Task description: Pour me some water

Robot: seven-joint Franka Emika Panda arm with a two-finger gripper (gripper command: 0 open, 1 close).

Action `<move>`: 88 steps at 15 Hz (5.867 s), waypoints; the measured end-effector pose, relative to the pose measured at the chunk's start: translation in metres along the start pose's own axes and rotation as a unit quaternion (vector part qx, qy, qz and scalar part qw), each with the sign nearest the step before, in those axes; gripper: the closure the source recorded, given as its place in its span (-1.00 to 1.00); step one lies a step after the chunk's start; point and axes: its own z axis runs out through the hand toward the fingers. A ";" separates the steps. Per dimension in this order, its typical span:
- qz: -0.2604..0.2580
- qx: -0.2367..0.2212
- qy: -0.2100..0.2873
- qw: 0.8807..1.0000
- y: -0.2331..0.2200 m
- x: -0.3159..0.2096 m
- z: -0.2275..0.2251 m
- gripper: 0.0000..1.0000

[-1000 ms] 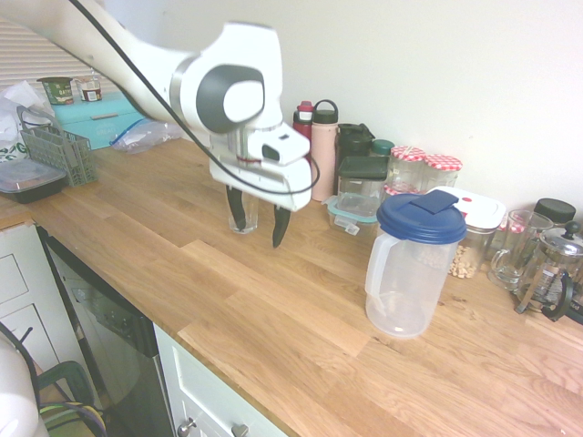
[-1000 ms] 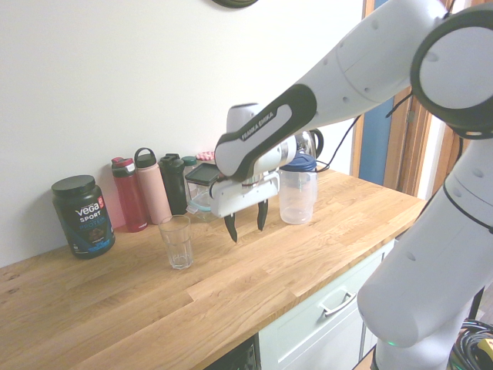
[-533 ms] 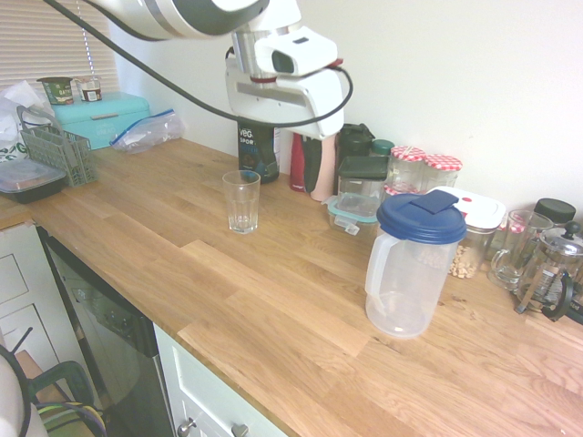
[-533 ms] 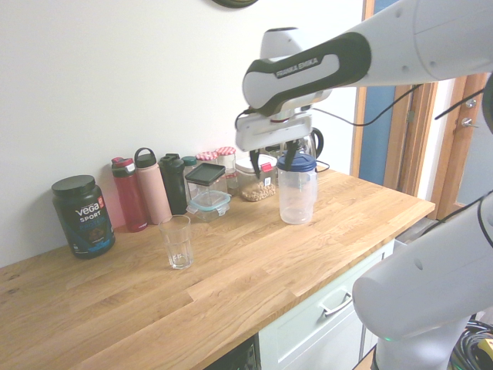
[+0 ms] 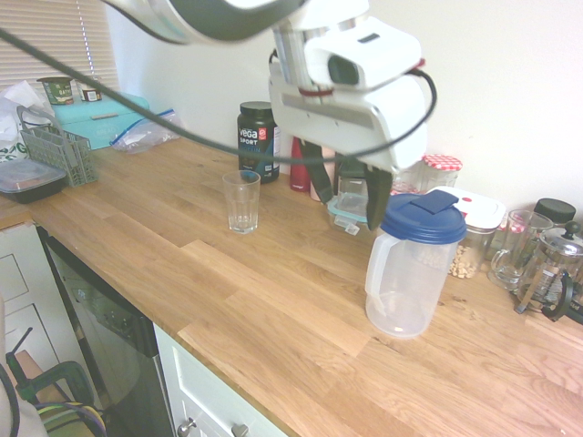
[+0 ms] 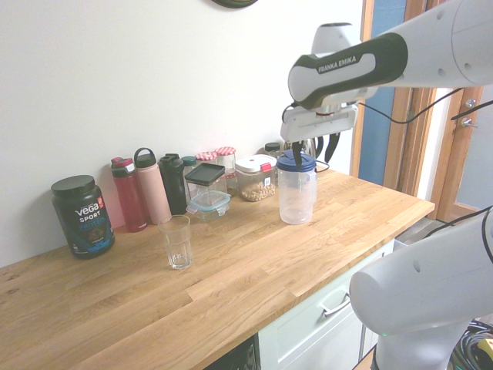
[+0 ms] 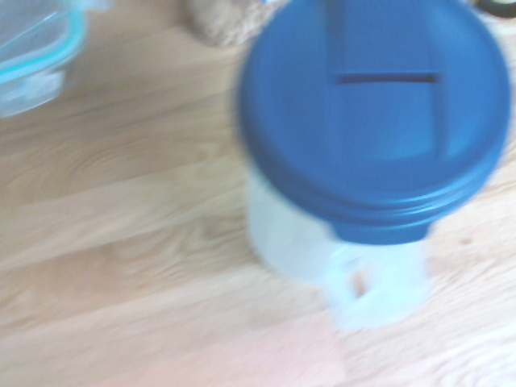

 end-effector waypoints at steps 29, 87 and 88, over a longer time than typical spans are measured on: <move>-0.051 0.048 0.011 0.997 -0.021 0.017 0.089 1.00; -0.316 -0.021 -0.102 0.943 -0.114 0.001 -0.007 1.00; -0.291 -0.015 -0.091 0.952 -0.101 0.010 0.002 1.00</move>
